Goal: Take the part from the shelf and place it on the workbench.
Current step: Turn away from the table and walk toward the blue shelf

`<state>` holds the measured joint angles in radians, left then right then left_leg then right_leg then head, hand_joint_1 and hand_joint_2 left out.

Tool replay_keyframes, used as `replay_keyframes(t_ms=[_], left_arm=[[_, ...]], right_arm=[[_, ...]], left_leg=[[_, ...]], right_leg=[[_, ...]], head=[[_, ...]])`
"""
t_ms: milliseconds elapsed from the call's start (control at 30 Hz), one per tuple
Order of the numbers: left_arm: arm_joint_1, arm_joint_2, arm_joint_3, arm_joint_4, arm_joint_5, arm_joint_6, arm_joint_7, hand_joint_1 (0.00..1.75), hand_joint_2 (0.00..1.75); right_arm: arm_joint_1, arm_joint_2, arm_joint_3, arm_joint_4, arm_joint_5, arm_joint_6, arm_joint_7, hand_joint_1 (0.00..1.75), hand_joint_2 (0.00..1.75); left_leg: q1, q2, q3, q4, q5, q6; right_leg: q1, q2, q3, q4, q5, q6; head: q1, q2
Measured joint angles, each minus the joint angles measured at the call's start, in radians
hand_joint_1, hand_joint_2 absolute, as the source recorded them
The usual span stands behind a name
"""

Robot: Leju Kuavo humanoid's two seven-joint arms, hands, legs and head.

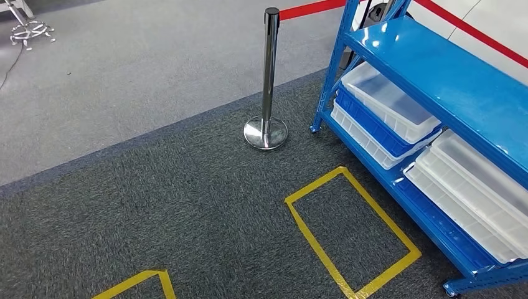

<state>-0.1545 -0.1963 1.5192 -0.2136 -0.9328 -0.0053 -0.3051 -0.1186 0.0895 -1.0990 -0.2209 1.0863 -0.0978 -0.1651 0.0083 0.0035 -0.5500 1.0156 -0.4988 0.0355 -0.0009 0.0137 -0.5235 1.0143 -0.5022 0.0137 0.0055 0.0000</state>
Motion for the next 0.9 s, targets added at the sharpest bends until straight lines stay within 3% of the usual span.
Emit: replay_keyframes(t_ms=[67,100,200,233,267,300,367,433,500,567,600,733,767,800,867,900], left_arm=[[0.003,0.0,-0.003,0.0,0.0,0.003,0.0,0.0,0.0],[0.004,0.0,-0.004,0.0,0.0,0.004,0.0,0.0,0.0],[0.003,0.001,-0.006,0.0,0.001,0.017,0.009,0.0,0.0],[0.003,0.001,-0.007,0.0,0.001,0.024,0.014,0.0,0.0],[0.004,0.001,-0.008,0.0,0.001,0.03,0.019,0.0,0.0],[0.004,0.001,-0.009,0.0,0.001,0.034,0.021,0.0,0.0],[0.008,0.0,-0.01,0.0,0.002,0.038,0.021,0.0,0.0],[0.01,0.001,-0.01,0.0,0.002,0.038,0.019,0.0,0.0],[0.007,0.001,-0.011,0.0,0.002,0.039,0.017,0.0,0.0],[0.002,0.001,-0.012,0.0,0.003,0.041,0.016,0.0,0.0],[-0.001,0.001,-0.012,0.0,0.004,0.041,0.016,0.0,0.0],[-0.003,0.001,-0.012,0.0,0.005,0.04,0.013,0.0,0.0],[-0.001,0.001,-0.012,0.0,0.006,0.04,0.012,0.0,0.0],[0.0,0.001,-0.012,0.0,0.007,0.039,0.012,0.0,0.0],[0.003,0.003,-0.012,0.0,0.007,0.039,0.011,0.0,0.0],[0.003,0.005,-0.012,0.0,0.007,0.038,0.011,0.0,0.0]], right_arm=[[0.0,0.0,0.0,0.0,0.0,0.0,-0.003,0.0,0.0],[0.0,0.0,0.0,0.0,0.001,-0.001,-0.004,0.0,0.0],[0.0,0.0,0.0,0.0,0.003,-0.002,-0.008,0.0,0.0],[0.001,0.0,0.0,0.0,0.004,-0.003,-0.009,0.0,0.0],[0.002,0.001,0.0,0.0,0.005,-0.004,-0.01,0.0,0.0],[0.003,0.0,0.0,0.0,0.005,-0.004,-0.01,0.0,0.0],[0.006,0.0,0.0,0.0,0.005,-0.006,-0.011,0.0,0.0],[0.005,0.0,0.0,0.0,0.005,-0.008,-0.011,0.0,0.0],[0.002,0.0,0.0,0.0,0.005,-0.012,-0.011,0.0,0.0],[0.001,0.0,0.0,0.0,0.005,-0.016,-0.011,0.0,0.0],[0.0,0.0,0.0,0.0,0.004,-0.017,-0.011,0.0,0.0],[-0.005,0.0,0.0,0.0,0.004,-0.019,-0.011,0.0,0.0],[-0.005,0.0,0.0,0.0,0.004,-0.019,-0.011,0.0,0.0],[-0.004,0.0,0.0,0.0,0.004,-0.019,-0.011,0.0,0.0],[-0.003,0.001,0.0,0.0,0.004,-0.018,-0.011,0.0,0.0],[-0.001,0.002,0.0,0.0,0.004,-0.018,-0.012,0.0,0.0]], left_leg=[[0.001,0.0,0.019,-0.01,0.0,0.013],[0.002,0.002,0.03,-0.013,0.0,0.018],[0.002,0.006,0.048,-0.014,-0.008,0.023],[0.001,0.007,0.053,-0.014,-0.014,0.023],[0.001,0.008,0.062,-0.014,-0.022,0.021],[0.001,0.01,0.073,-0.014,-0.031,0.02],[0.0,0.018,0.098,-0.015,-0.052,0.015],[-0.002,0.03,0.112,-0.014,-0.071,0.005],[-0.003,0.04,0.125,-0.009,-0.082,-0.008],[-0.002,0.041,0.132,0.009,-0.091,-0.016],[-0.001,0.034,0.12,0.035,-0.1,-0.02],[0.004,0.008,-0.011,0.237,-0.184,-0.032],[0.004,0.007,-0.032,0.253,-0.182,-0.032],[0.004,0.005,-0.038,0.234,-0.157,-0.031],[0.003,-0.008,-0.014,0.126,-0.071,-0.025],[0.001,-0.017,-0.003,0.076,-0.048,-0.02]], right_leg=[[-0.003,-0.003,-0.003,0.025,-0.003,0.011],[-0.005,-0.005,-0.018,0.056,-0.018,0.015],[-0.009,-0.008,-0.124,0.221,-0.09,0.025],[-0.011,-0.008,-0.155,0.255,-0.101,0.027],[-0.011,-0.009,-0.171,0.257,-0.094,0.027],[-0.011,-0.011,-0.171,0.225,-0.065,0.025],[-0.007,-0.029,-0.145,0.111,0.031,0.013],[0.008,-0.052,-0.134,0.044,0.08,-0.006],[0.018,-0.052,-0.132,0.039,0.079,-0.022],[0.012,-0.036,-0.116,0.031,0.084,-0.033],[0.01,-0.029,-0.109,0.026,0.083,-0.037],[0.008,0.005,-0.101,0.022,0.077,-0.048],[0.008,0.016,-0.099,0.023,0.076,-0.048],[0.008,0.027,-0.097,0.024,0.075,-0.048],[0.008,0.045,-0.092,0.026,0.073,-0.045],[0.008,0.052,-0.093,0.028,0.073,-0.042]], head=[[0.001,0.0],[0.001,0.0],[0.002,0.0],[0.002,0.0],[0.002,0.0],[0.002,0.0],[0.002,0.0],[0.003,0.0],[0.003,0.0],[0.002,0.0],[0.001,0.0],[0.0,0.0],[0.0,0.0],[0.0,0.0],[0.0,0.0],[0.0,0.0]])
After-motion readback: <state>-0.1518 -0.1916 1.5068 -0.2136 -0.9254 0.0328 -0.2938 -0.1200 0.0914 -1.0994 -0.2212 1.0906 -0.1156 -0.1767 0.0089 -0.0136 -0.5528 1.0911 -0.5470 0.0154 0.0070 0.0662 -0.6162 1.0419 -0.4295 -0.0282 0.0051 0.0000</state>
